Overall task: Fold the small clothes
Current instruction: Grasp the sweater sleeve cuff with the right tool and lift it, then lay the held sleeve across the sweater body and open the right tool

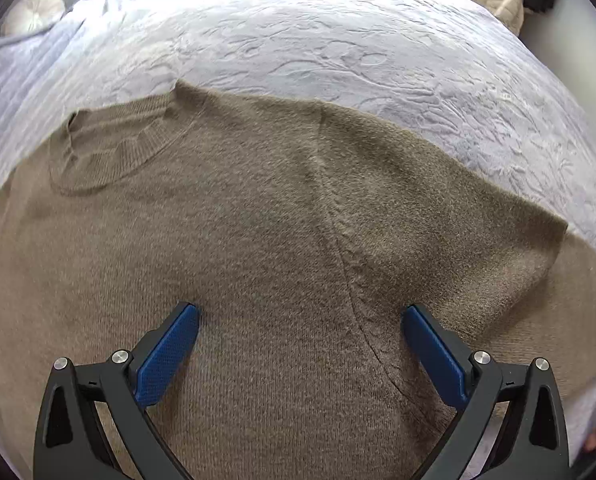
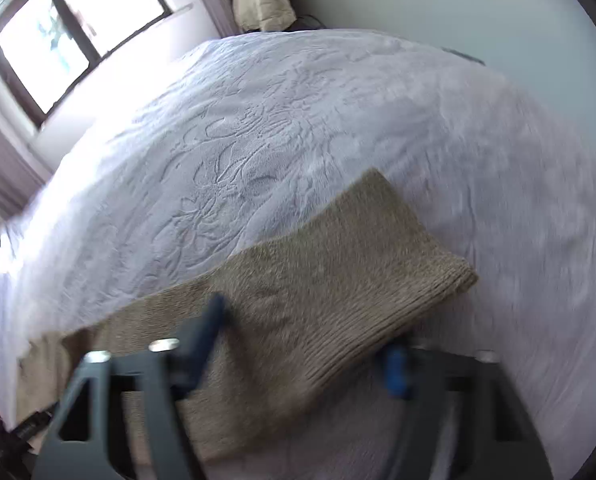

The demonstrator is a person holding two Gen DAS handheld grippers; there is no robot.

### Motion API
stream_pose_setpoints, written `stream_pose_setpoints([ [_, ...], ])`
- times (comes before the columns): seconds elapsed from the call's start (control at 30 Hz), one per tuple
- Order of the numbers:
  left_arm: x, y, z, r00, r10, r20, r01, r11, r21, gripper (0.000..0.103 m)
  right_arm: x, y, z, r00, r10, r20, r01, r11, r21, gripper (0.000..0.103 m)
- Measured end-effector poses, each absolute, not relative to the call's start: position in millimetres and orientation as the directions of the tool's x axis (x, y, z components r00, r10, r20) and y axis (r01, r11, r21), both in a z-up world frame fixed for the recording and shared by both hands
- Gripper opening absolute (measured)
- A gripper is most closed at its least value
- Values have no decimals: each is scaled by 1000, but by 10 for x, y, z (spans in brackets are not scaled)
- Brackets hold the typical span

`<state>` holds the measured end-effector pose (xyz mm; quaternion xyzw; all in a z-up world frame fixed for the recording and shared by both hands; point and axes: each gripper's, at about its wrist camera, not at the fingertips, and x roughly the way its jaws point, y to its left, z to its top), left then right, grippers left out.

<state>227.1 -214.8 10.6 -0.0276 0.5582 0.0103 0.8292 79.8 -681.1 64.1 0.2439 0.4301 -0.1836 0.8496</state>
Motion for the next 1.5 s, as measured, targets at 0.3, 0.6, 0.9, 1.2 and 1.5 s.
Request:
stream_pose_setpoints([
  [0.3, 2267, -2612, 123, 434, 14, -901, 49, 998, 39, 103, 324, -6774, 1099, 715, -176, -677, 458, 850, 262, 7],
  [0.6, 2320, -2434, 197, 408, -97, -908, -2, 994, -107, 103, 238, -6703, 843, 625, -238, -744, 537, 822, 189, 7],
  [0.9, 2360, -2872, 148, 448, 38, -893, 139, 984, 111, 103, -7, -6502, 837, 559, -325, -763, 615, 779, 119, 7],
  [1.2, 2170, -2568, 117, 404, -61, -913, 201, 979, 24, 103, 151, -5834, 1654, 643, -395, -656, 530, 848, 9, 7],
  [1.5, 2137, -787, 404, 462, -168, -871, -35, 978, -207, 103, 386, -3883, 2609, 837, -245, -489, 231, 969, -89, 7],
])
